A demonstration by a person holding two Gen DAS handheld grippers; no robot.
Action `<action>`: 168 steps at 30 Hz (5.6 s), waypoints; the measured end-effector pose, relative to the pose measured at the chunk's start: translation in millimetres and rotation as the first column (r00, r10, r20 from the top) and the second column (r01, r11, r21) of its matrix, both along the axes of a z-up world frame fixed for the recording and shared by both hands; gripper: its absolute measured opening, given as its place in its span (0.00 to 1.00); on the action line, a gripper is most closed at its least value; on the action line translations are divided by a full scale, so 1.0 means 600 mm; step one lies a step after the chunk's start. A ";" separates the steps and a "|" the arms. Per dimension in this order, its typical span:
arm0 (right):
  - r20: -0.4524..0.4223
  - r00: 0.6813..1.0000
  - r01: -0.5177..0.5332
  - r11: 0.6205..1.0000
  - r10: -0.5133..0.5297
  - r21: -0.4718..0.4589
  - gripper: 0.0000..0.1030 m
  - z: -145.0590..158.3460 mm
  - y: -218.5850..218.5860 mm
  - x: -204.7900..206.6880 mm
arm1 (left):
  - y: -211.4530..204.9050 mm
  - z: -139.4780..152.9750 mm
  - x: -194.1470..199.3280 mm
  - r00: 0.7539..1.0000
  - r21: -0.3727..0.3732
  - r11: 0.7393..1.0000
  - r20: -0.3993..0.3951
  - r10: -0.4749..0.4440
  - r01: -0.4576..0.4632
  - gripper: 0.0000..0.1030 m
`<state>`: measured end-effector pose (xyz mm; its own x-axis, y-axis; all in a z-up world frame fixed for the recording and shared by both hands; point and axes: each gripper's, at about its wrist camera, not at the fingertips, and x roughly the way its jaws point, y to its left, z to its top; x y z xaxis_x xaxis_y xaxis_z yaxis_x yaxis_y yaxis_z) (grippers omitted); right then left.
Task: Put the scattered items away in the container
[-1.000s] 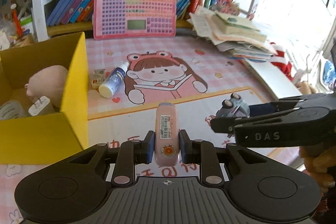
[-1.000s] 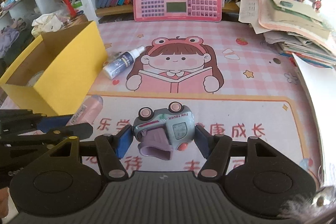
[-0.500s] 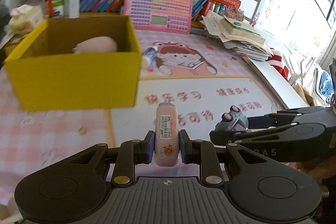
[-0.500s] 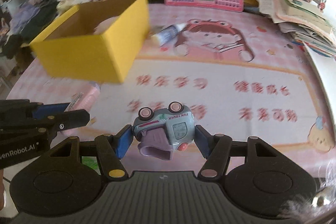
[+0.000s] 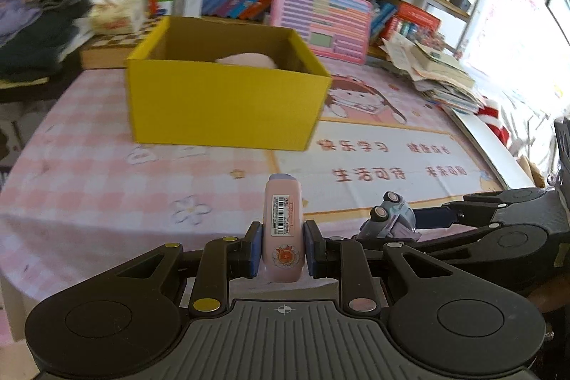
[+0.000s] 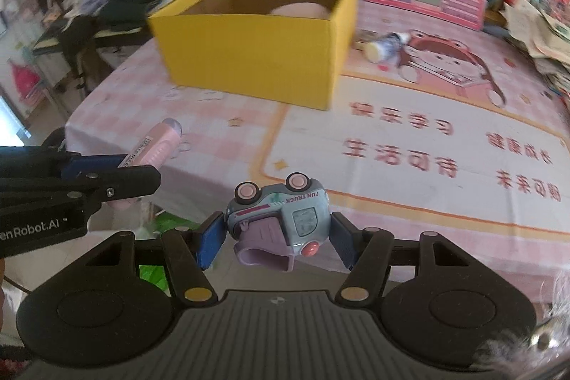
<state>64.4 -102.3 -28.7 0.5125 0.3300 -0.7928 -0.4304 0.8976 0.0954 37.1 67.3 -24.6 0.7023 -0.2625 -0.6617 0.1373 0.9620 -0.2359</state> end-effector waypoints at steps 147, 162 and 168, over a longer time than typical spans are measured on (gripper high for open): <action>0.412 0.911 -0.016 0.999 -0.001 0.039 0.81 0.130 0.078 0.181 | 0.077 0.105 0.112 0.957 0.141 0.968 0.237 0.169 -0.206 0.87; 0.352 0.926 0.129 0.990 -0.138 0.048 0.83 0.084 0.029 0.038 | 0.045 0.070 0.040 0.969 0.142 0.974 0.199 0.149 -0.179 0.92; 0.267 0.952 0.152 0.988 -0.149 0.008 0.87 0.056 0.016 0.015 | 0.017 0.040 0.038 0.990 0.165 0.979 0.097 0.101 -0.116 0.92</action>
<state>73.2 -92.9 5.1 0.7486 0.2236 -0.6242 -0.2984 0.9543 -0.0161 60.1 77.6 -0.8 0.7777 -0.0701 -0.6247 0.0424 0.9973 -0.0592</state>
